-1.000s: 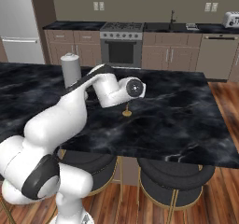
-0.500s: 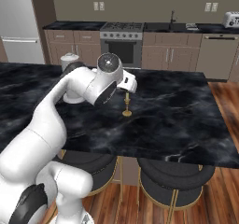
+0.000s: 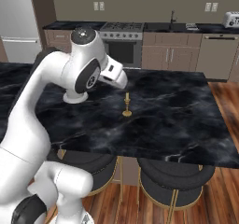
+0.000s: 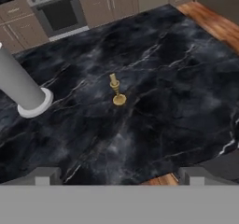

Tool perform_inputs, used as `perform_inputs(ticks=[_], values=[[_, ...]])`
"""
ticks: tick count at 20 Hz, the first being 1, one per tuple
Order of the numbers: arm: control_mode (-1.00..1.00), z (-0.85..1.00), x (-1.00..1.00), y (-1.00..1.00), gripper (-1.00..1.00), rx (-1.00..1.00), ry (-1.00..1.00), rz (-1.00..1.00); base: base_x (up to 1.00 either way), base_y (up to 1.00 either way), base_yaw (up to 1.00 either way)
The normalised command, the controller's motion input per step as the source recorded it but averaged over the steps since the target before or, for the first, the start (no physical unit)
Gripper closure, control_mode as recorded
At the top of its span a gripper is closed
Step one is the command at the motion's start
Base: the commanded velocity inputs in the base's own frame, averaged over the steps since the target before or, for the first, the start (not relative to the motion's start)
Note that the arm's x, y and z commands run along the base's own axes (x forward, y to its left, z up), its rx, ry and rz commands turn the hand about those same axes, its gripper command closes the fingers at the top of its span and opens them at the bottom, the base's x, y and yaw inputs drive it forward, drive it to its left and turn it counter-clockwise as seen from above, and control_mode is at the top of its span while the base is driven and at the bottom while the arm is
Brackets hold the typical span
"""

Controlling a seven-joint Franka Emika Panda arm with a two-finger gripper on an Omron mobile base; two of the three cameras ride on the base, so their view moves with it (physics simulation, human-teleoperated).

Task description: Get the candle and the beer from the cabinet and move them to the dining counter.

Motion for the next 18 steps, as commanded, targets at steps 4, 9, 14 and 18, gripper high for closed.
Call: perform_inputs(ticks=[4, 9, 14, 18], values=[[-1.0, 0.37, -0.67, 0.42, -1.0, -0.04, 0.01, 0.01, 0.0, 0.0, 0.0], [-1.0, 0.24, -0.67, 0.55, -1.0, -0.03, 0.0, 0.07, 0.0, 0.0, 0.0], [-1.0, 0.16, -0.54, 0.52, -1.0, -0.02, 0.04, 0.08, 0.0, 0.0, 0.0], [-1.0, 0.15, -0.56, 0.33, -1.0, -0.01, 0.03, 0.08, 0.0, 0.0, 0.0]])
